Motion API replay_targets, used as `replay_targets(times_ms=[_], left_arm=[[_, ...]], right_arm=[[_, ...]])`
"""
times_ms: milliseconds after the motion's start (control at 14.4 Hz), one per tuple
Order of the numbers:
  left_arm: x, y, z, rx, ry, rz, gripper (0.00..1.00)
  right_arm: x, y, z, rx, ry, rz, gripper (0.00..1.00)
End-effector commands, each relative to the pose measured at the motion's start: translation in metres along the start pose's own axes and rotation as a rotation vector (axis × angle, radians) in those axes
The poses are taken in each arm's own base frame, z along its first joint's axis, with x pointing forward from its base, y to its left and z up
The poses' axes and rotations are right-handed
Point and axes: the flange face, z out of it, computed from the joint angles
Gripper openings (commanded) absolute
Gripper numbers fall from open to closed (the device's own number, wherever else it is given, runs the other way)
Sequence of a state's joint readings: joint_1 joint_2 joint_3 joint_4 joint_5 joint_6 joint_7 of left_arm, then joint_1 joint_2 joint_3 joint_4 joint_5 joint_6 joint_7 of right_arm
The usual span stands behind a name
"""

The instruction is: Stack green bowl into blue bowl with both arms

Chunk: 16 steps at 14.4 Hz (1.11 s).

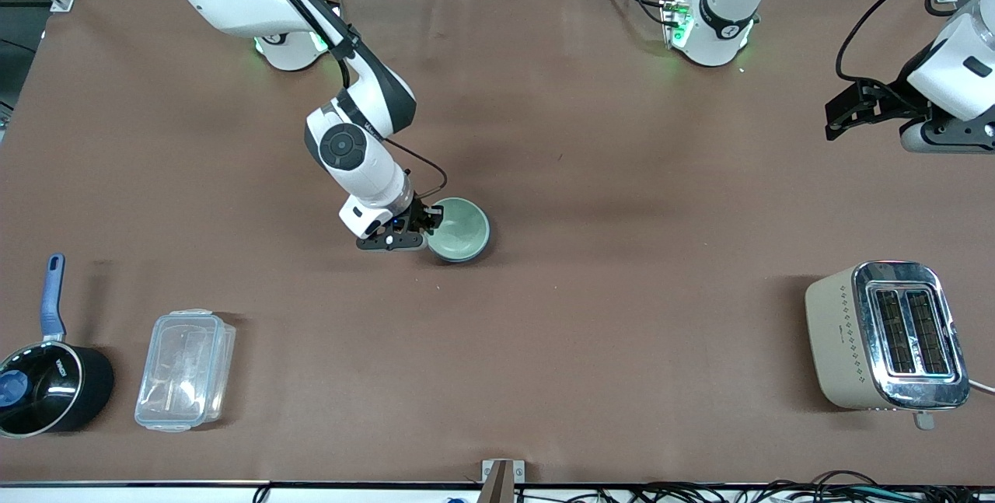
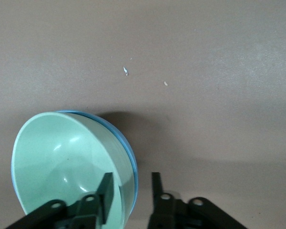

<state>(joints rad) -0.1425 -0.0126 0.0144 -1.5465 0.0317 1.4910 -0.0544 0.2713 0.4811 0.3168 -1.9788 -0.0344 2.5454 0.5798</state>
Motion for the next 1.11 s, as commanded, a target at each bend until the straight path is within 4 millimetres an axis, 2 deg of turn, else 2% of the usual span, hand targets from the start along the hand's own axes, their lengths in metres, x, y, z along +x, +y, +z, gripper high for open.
replay_targets(times_ms=[0, 69, 208, 346, 415, 485, 554, 692, 831, 1038], left_arm=[[-0.002, -0.001, -0.002, -0.019, 0.007, 0.007, 1.00], [-0.002, -0.001, -0.002, -0.020, 0.007, 0.007, 1.00], [0.000, 0.006, -0.001, -0.037, 0.010, 0.019, 1.00], [0.001, 0.014, 0.000, -0.058, 0.016, 0.028, 1.00], [0.001, 0.020, 0.000, -0.057, 0.016, 0.040, 1.00], [0.001, 0.024, 0.000, -0.057, 0.016, 0.047, 1.00], [0.001, 0.024, 0.000, -0.057, 0.016, 0.047, 1.00], [0.000, 0.024, -0.001, -0.057, 0.016, 0.045, 1.00], [0.000, 0.025, 0.000, -0.057, 0.013, 0.047, 1.00], [-0.001, 0.024, -0.002, -0.057, 0.016, 0.045, 1.00]], right_arm=[[0.004, -0.005, -0.008, -0.001, 0.014, 0.020, 1.00], [0.008, -0.010, -0.020, 0.005, 0.030, 0.040, 1.00], [0.010, -0.015, -0.072, -0.035, 0.024, 0.051, 1.00], [0.012, -0.006, -0.145, -0.059, 0.078, 0.072, 1.00], [0.015, 0.005, -0.176, -0.062, 0.115, 0.090, 1.00], [0.020, 0.023, -0.205, -0.071, 0.142, 0.114, 1.00], [0.026, 0.050, -0.232, -0.094, 0.156, 0.147, 1.00], [0.038, 0.116, -0.278, -0.134, 0.180, 0.188, 1.00], [0.042, 0.173, -0.315, -0.161, 0.182, 0.182, 1.00], [0.045, 0.233, -0.385, -0.190, 0.105, 0.163, 1.00]])
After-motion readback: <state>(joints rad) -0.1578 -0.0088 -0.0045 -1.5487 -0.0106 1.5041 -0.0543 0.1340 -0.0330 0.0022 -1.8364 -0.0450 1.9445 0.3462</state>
